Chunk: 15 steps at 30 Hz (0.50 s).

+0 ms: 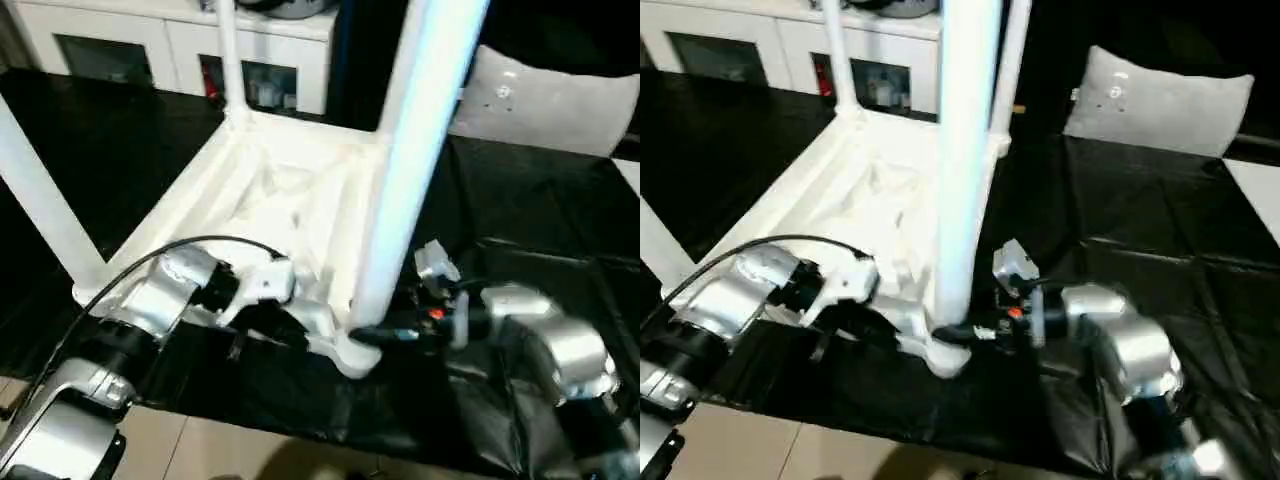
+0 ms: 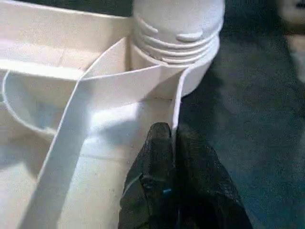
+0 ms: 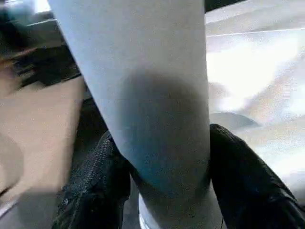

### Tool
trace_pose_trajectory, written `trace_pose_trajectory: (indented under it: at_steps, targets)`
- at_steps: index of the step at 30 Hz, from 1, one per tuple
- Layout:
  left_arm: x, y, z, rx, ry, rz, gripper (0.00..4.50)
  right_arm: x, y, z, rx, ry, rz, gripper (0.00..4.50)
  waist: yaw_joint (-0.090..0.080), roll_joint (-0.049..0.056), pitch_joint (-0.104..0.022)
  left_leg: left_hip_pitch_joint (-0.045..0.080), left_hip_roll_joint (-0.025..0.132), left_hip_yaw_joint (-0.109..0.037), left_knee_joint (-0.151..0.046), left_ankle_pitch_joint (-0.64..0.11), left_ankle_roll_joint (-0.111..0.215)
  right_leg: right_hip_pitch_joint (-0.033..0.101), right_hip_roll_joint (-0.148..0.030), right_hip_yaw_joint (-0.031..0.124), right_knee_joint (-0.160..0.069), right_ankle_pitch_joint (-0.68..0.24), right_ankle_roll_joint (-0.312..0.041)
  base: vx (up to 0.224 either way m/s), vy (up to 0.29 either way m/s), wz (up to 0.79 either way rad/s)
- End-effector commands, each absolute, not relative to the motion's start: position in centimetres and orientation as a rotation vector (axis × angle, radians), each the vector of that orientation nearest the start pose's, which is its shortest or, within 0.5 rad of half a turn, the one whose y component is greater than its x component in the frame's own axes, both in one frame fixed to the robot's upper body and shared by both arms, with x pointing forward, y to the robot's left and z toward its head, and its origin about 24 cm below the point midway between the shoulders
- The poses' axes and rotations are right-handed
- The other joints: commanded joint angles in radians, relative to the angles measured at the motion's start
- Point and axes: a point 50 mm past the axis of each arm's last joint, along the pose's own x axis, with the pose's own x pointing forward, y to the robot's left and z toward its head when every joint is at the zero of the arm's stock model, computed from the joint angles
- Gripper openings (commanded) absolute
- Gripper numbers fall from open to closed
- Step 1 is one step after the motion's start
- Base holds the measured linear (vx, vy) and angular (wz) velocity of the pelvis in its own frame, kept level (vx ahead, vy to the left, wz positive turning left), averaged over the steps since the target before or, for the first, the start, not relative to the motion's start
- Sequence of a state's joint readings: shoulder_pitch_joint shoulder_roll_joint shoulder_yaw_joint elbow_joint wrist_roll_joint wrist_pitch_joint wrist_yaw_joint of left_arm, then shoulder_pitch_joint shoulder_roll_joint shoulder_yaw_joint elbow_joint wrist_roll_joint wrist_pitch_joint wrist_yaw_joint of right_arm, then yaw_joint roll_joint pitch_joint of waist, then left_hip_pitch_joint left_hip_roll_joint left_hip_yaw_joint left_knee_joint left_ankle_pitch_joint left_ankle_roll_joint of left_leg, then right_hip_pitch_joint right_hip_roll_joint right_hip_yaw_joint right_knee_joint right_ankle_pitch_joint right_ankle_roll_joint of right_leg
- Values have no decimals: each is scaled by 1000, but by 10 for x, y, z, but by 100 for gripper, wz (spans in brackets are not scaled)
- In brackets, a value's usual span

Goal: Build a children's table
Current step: Rotate leg to tighten

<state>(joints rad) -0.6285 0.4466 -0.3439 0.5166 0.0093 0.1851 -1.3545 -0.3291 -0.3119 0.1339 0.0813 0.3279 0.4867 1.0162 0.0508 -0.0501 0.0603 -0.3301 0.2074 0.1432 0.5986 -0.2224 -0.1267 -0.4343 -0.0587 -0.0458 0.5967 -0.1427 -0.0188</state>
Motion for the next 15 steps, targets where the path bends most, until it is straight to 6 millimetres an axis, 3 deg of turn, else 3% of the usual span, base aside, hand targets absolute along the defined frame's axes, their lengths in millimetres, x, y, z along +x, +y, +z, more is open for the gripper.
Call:
trace_pose_trajectory:
  at_steps: [1,2,4,5,7,9,12,13,15]
  targets:
    - [318,112,74,379,454,-1393,0,279,-95,68,146,319,1132,209,0,1,-51,-23,-5,15,-80,-176,-4,69,-55,27,-90,-556,-78,0,0,0]
    - [324,100,77,356,442,-1299,0,285,-83,65,183,317,991,208,-16,-2,-52,-26,-9,12,-79,-190,0,68,-55,22,-100,-616,-41,0,0,0]
    - [326,93,78,336,435,-1257,0,288,-77,64,188,315,923,206,-26,-1,-52,-26,-13,11,-75,-196,9,63,-53,17,-109,-636,-28,0,0,0]
    - [329,85,80,318,422,-1211,0,291,-72,61,197,316,846,206,-30,-4,-52,-25,-13,14,-74,-194,13,60,-51,18,-111,-635,-26,0,0,0]
    - [332,69,82,305,412,-1142,0,298,-62,56,229,326,673,206,-42,1,-51,-20,-16,13,-72,-217,13,48,-49,13,-117,-658,-27,0,0,0]
    - [335,59,83,308,392,-1092,0,302,-59,54,195,322,591,206,-45,6,-52,-20,-11,10,-78,-221,20,53,-49,12,-116,-626,-28,0,0,0]
    - [337,51,84,333,374,-1072,0,305,-58,56,199,295,535,206,-45,11,-59,-23,-4,10,-85,-189,35,61,-48,20,-99,-454,-78,0,0,0]
    - [337,50,84,347,368,-1069,0,306,-58,58,203,281,519,258,-45,9,-60,-23,-2,13,-84,-170,38,62,-46,24,-91,-380,-105,0,0,0]
    - [337,50,83,378,372,-1069,0,307,-62,62,231,254,488,270,-44,12,-63,-22,-2,17,-81,-148,44,65,-46,30,-81,-291,-143,0,0,0]
